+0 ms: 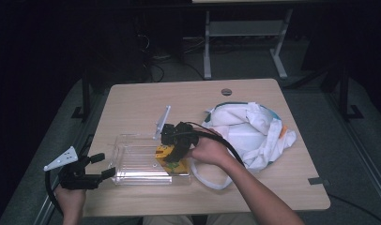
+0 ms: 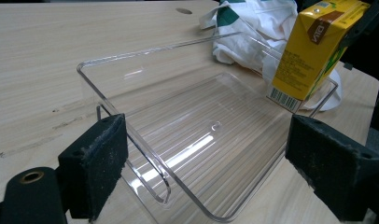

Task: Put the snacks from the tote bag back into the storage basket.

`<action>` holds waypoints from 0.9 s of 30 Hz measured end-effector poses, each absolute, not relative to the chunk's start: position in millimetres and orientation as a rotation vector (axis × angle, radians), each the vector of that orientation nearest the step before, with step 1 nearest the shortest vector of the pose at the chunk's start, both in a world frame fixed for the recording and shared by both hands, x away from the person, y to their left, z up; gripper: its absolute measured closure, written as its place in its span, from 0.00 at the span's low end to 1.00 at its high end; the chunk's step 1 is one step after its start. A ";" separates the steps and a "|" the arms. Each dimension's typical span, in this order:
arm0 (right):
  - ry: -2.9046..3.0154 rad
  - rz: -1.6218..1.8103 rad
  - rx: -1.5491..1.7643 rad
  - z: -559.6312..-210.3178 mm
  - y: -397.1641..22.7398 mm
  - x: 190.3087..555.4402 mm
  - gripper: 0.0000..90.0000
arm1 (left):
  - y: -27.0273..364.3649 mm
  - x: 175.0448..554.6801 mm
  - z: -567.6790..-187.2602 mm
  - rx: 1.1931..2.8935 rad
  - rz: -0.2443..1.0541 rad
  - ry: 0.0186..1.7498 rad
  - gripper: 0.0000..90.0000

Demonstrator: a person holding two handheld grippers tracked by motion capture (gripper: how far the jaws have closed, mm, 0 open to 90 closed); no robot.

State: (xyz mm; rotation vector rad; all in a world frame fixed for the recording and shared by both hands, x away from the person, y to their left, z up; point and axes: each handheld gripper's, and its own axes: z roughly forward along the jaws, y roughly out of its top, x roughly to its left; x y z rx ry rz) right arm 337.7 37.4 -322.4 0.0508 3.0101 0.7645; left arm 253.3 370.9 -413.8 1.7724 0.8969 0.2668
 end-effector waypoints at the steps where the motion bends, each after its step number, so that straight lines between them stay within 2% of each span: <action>1: 3.011 0.762 0.052 -323.1 37.4 337.4 0.56 | 370.9 253.3 -413.9 1.772 0.265 0.897 0.14; 27: 3.045 0.744 0.090 -354.6 37.8 336.6 0.56 | 370.8 253.9 -413.8 1.782 0.264 0.895 0.14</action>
